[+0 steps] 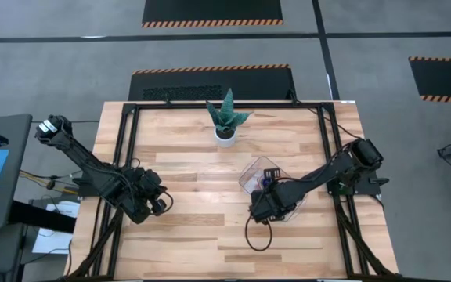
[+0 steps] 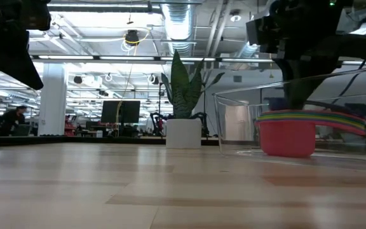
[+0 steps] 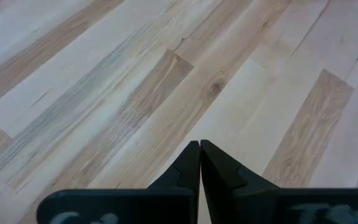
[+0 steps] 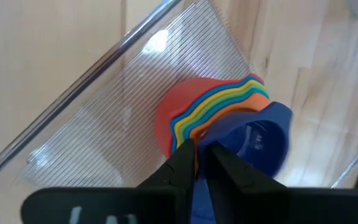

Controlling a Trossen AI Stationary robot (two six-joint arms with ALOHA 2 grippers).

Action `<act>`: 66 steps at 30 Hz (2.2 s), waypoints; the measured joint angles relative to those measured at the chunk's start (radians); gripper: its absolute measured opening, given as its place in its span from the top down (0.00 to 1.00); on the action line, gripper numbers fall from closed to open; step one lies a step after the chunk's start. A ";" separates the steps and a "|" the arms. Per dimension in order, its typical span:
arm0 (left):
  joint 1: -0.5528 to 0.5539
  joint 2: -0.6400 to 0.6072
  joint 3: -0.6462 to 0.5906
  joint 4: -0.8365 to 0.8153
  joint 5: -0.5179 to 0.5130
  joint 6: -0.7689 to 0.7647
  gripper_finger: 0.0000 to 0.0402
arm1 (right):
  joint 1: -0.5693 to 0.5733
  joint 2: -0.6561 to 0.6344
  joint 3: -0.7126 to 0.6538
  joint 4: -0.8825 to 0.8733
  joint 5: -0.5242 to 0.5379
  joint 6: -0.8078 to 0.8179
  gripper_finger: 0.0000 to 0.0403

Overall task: Nest measuring cups in basket
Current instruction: Stack the violet measuring cup on top of the orange measuring cup, then return to Home Position

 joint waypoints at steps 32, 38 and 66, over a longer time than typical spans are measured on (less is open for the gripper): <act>0.000 0.000 0.000 -0.001 0.002 -0.023 1.00 | -0.010 -0.001 0.191 -0.359 -0.136 0.483 0.58; 0.000 0.000 0.000 -0.001 0.001 -0.024 1.00 | 0.036 -0.001 0.251 -0.400 -0.399 0.673 0.60; 0.000 0.000 0.000 0.015 0.203 -0.073 1.00 | 0.650 -0.064 0.296 -0.225 0.993 0.838 0.60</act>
